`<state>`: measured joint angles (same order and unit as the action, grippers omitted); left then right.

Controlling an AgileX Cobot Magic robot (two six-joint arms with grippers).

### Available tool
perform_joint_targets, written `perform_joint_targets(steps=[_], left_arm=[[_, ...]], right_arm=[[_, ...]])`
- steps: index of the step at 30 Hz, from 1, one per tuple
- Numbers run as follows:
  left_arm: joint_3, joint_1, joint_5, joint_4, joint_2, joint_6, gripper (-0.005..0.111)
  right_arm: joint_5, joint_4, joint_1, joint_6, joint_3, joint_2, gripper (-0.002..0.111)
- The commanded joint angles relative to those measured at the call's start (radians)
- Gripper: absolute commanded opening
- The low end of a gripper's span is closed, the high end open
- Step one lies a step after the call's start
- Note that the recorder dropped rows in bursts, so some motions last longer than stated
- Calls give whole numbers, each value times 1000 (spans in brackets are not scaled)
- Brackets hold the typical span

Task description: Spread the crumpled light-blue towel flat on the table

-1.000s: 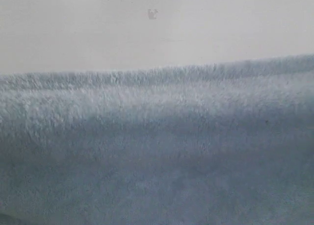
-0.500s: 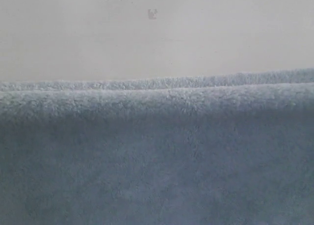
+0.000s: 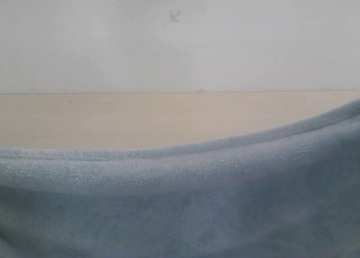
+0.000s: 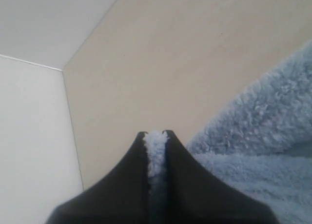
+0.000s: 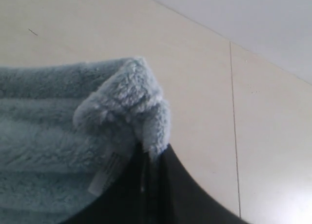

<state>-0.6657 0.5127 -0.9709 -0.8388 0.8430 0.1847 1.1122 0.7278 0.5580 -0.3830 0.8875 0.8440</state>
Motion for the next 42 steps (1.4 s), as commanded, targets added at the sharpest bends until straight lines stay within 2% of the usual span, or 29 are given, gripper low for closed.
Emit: perform_joint_targets(steps=[1, 5, 9, 14, 19, 23, 27, 29, 31, 33, 34, 35, 36, 38, 40, 42], left_arm=[[9, -28, 71, -36, 65, 70, 4], [6, -118, 155, -29, 153, 102, 4], [-17, -209, 290, 8, 249, 139, 4], [-76, -333, 471, 59, 441, 161, 4], [-217, -423, 528, 55, 654, 167, 4], [-355, -474, 556, 42, 796, 167, 4], [-451, -495, 617, 42, 921, 167, 4], [-480, -497, 674, 42, 981, 161, 10], [-508, -497, 704, 42, 1029, 168, 24], [-535, -497, 714, 42, 1059, 200, 40], [-551, -497, 702, 42, 1064, 224, 49], [-562, -497, 682, 42, 1064, 248, 56], [-575, -497, 656, 42, 1058, 272, 60], [-582, -497, 622, 42, 1030, 274, 60], [-582, -497, 592, 46, 985, 274, 58], [-580, -497, 558, 77, 937, 262, 50]], right_arm=[[-196, -84, -170, 32, 8, 153, 0], [-361, -334, -423, 225, 8, 291, 0], [-486, -520, -562, 405, 10, 397, 0], [-533, -553, -581, 429, 79, 584, 0], [-567, -558, -581, 431, 214, 778, 0], [-571, -559, -581, 442, 362, 927, 0], [-582, -565, -581, 443, 501, 1063, 1], [-581, -586, -581, 481, 576, 1133, 10], [-572, -636, -581, 533, 649, 1193, 33], [-570, -686, -581, 576, 704, 1230, 63], [-584, -698, -581, 576, 716, 1236, 71], [-600, -703, -581, 567, 721, 1236, 73], [-620, -708, -581, 557, 721, 1228, 69], [-630, -718, -581, 557, 719, 1206, 57], [-606, -718, -581, 558, 719, 1176, 43], [-563, -718, -581, 558, 713, 1138, 27]])
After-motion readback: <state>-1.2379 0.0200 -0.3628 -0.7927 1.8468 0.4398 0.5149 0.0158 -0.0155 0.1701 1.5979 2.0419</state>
